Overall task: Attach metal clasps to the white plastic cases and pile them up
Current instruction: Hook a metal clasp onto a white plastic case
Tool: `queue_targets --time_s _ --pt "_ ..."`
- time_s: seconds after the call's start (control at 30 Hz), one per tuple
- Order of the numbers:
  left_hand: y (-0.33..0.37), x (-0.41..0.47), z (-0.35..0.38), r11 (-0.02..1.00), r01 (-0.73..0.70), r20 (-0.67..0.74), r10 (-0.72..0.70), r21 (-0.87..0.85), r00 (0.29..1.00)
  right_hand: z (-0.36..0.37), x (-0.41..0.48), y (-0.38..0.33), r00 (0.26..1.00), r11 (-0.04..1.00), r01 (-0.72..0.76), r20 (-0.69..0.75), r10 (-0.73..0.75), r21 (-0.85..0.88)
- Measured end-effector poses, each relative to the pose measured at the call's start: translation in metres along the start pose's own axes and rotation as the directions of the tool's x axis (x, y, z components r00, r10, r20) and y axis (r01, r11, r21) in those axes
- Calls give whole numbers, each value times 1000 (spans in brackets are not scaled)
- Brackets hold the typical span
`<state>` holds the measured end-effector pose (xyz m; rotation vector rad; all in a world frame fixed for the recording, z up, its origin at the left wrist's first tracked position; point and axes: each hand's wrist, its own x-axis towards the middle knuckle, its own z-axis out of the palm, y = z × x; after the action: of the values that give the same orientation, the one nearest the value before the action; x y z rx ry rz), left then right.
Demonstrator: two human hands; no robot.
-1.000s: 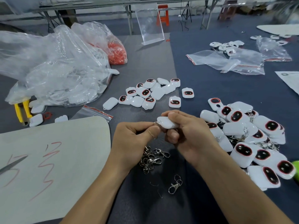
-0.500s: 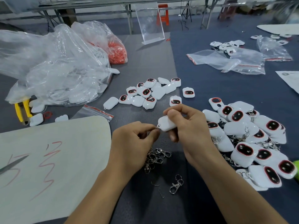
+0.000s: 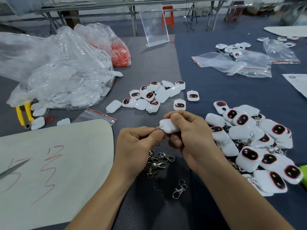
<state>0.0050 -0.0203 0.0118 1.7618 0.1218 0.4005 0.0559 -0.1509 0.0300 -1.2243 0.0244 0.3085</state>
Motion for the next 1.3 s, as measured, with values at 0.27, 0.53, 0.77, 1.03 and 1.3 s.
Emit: queue_targets --time_s 0.27,0.53,0.77,1.03,1.3 --pt "-4 -1 -6 762 -255 10 311 596 950 -3 -3 13 890 729 400 46 -453 -555" --pt "-7 -3 -9 663 -284 81 320 692 944 -2 1 10 951 866 257 -48 -306 -429" --pt "4 -1 1 997 63 123 -57 -46 991 -2 1 2 992 992 -124 20 124 -3" --pt "-5 -2 -1 533 -440 285 350 722 892 0 -8 12 862 582 418 101 -497 -698" --pt "-13 -2 -3 520 -360 108 452 775 886 -21 11 -1 924 714 214 -98 -369 -666"
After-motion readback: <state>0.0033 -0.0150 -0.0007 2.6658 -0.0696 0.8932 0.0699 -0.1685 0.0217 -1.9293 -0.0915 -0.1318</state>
